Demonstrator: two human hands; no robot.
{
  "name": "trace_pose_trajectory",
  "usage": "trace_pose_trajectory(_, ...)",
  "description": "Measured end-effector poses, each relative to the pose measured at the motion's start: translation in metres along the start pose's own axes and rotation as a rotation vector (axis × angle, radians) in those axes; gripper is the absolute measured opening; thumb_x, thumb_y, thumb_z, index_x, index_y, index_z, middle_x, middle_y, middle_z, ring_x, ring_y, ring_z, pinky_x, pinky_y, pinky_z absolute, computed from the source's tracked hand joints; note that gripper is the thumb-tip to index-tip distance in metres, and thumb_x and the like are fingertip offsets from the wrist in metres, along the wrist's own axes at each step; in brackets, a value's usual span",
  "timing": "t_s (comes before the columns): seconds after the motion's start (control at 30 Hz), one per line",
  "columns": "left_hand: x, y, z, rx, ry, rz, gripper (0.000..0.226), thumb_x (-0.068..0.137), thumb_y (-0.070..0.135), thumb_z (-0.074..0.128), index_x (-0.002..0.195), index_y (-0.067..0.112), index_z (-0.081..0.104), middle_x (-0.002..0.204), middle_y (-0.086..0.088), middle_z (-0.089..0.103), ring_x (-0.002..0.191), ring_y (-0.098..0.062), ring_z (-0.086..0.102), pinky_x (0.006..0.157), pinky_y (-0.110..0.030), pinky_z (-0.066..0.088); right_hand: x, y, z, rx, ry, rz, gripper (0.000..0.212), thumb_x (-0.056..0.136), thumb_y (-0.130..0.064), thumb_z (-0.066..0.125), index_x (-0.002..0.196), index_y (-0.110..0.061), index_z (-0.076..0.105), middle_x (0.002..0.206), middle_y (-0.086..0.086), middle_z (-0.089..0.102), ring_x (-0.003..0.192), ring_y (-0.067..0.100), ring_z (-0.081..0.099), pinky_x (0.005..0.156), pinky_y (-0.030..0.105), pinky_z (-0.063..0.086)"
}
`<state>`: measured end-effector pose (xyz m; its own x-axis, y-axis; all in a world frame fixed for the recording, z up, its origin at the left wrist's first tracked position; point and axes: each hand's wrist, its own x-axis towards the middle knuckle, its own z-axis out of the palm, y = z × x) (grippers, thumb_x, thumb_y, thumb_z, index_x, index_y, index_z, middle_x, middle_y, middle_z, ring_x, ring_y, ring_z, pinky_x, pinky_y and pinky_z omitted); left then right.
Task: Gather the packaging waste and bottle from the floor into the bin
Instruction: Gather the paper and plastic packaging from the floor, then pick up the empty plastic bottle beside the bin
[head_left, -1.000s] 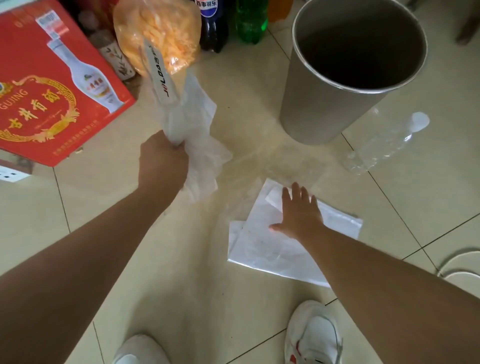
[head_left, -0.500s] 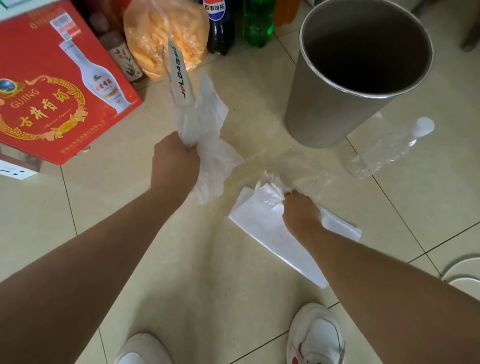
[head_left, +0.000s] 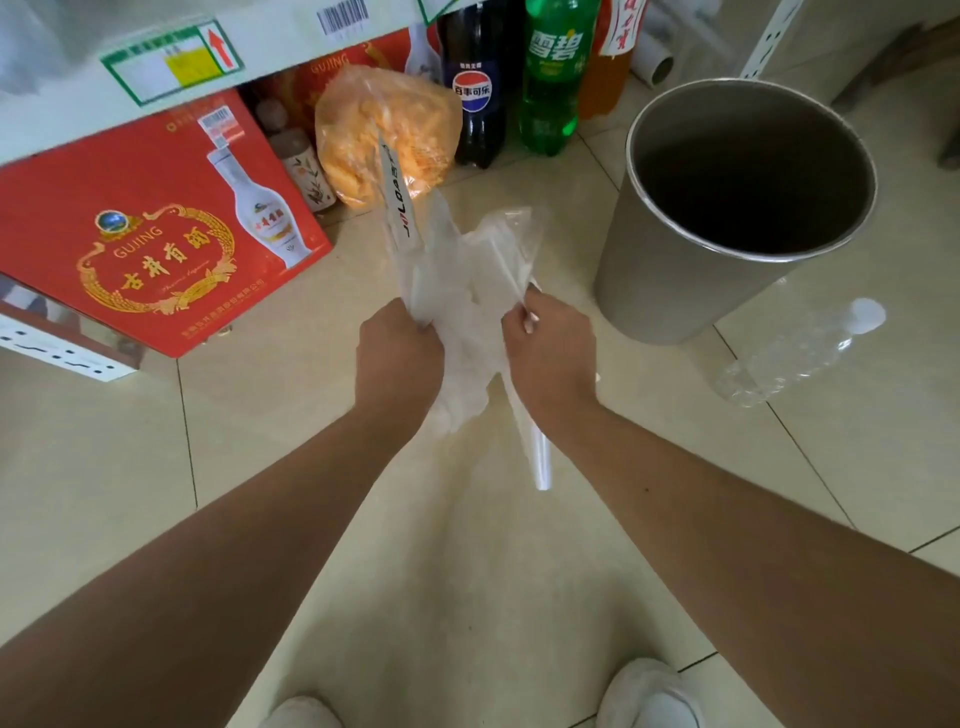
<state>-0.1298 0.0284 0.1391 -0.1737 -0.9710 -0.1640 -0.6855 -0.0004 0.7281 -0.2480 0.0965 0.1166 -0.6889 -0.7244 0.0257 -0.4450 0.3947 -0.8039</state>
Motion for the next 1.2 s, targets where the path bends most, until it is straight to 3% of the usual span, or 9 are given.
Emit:
trace_pose_trajectory(0.1,0.003,0.01,0.004,-0.044,0.011,-0.036,0.012,0.092,0.012,0.046,0.089,0.006,0.056,0.075,0.0,0.055,0.058,-0.009,0.051,0.033,-0.011,0.035,-0.007,-0.02,0.012,0.145,-0.12,-0.027,0.03,0.091,-0.018,0.052,0.062,-0.02,0.044,0.051,0.001,0.043,0.048,0.015,0.035,0.049,0.031,0.036)
trace_pose_trajectory(0.2,0.006,0.018,0.006,-0.134,-0.022,-0.099,0.02,0.09,0.016,0.047,0.097,0.004,0.062,0.084,-0.006,0.064,0.061,-0.014,0.057,0.045,-0.022,0.042,-0.015,-0.023,0.021,0.207,-0.176,-0.031,0.023,0.096,-0.03,0.047,0.093,-0.018,0.066,0.073,0.01,0.067,0.065,0.027,0.062,0.062,0.042,0.055)
trace_pose_trajectory(0.37,-0.001,0.025,0.014,-0.322,-0.191,-0.153,0.038,0.082,0.048,0.054,0.097,0.016,0.069,0.084,-0.003,0.072,0.076,-0.019,0.07,0.062,-0.029,0.051,-0.02,-0.014,0.022,0.252,-0.26,0.018,0.019,0.095,-0.017,0.051,0.094,-0.03,0.064,0.074,-0.02,0.067,0.075,0.001,0.066,0.07,0.022,0.056)
trace_pose_trajectory(0.43,-0.002,0.027,0.017,-0.317,-0.175,-0.142,0.04,0.079,0.056,0.064,0.098,0.021,0.07,0.08,0.0,0.074,0.073,-0.013,0.072,0.065,-0.027,0.053,-0.022,-0.014,0.021,0.291,-0.296,0.05,0.016,0.092,-0.017,0.052,0.099,-0.024,0.065,0.079,-0.018,0.069,0.08,0.003,0.067,0.076,0.026,0.058)
trace_pose_trajectory(0.57,0.006,0.024,0.017,-0.326,-0.049,-0.175,0.032,0.079,0.045,0.069,0.093,0.016,0.07,0.079,-0.004,0.074,0.073,-0.02,0.073,0.075,-0.039,0.061,-0.024,-0.017,0.016,0.365,-0.337,0.037,0.023,0.09,-0.011,0.052,0.103,-0.019,0.07,0.083,0.001,0.074,0.077,0.012,0.069,0.072,0.031,0.056)
trace_pose_trajectory(0.7,0.009,0.019,0.01,-0.294,0.02,-0.249,0.035,0.077,0.038,0.065,0.093,0.007,0.069,0.084,-0.011,0.073,0.077,-0.029,0.072,0.073,-0.044,0.061,-0.023,-0.024,0.018,0.399,-0.364,0.134,0.029,0.078,-0.019,0.043,0.082,-0.006,0.069,0.074,0.025,0.064,0.057,0.021,0.049,0.055,0.038,0.042)
trace_pose_trajectory(0.97,0.004,0.031,-0.001,-0.127,0.056,-0.15,0.023,0.093,0.023,0.056,0.096,0.002,0.064,0.086,-0.01,0.066,0.077,-0.031,0.065,0.056,-0.029,0.045,-0.016,-0.036,0.007,0.276,-0.296,0.103,0.032,0.075,-0.019,0.044,0.079,-0.003,0.071,0.069,0.02,0.065,0.053,0.019,0.045,0.052,0.035,0.046)
trace_pose_trajectory(1.07,0.0,0.034,0.002,-0.051,0.036,-0.097,0.012,0.093,0.019,0.054,0.091,0.009,0.059,0.087,-0.01,0.062,0.078,-0.031,0.06,0.06,-0.033,0.048,-0.007,-0.032,-0.002,0.141,-0.238,0.089,0.03,0.081,-0.017,0.049,0.094,-0.002,0.072,0.094,0.014,0.073,0.087,0.028,0.068,0.078,0.045,0.058)
trace_pose_trajectory(1.2,-0.002,0.031,0.016,-0.032,-0.013,-0.034,0.023,0.092,0.019,0.055,0.099,0.0,0.065,0.094,-0.017,0.067,0.084,-0.036,0.064,0.077,-0.044,0.055,-0.006,-0.015,-0.021,-0.02,-0.213,0.084,0.041,0.092,-0.023,0.052,0.131,-0.017,0.062,0.134,0.0,0.062,0.12,0.018,0.059,0.1,0.036,0.049)
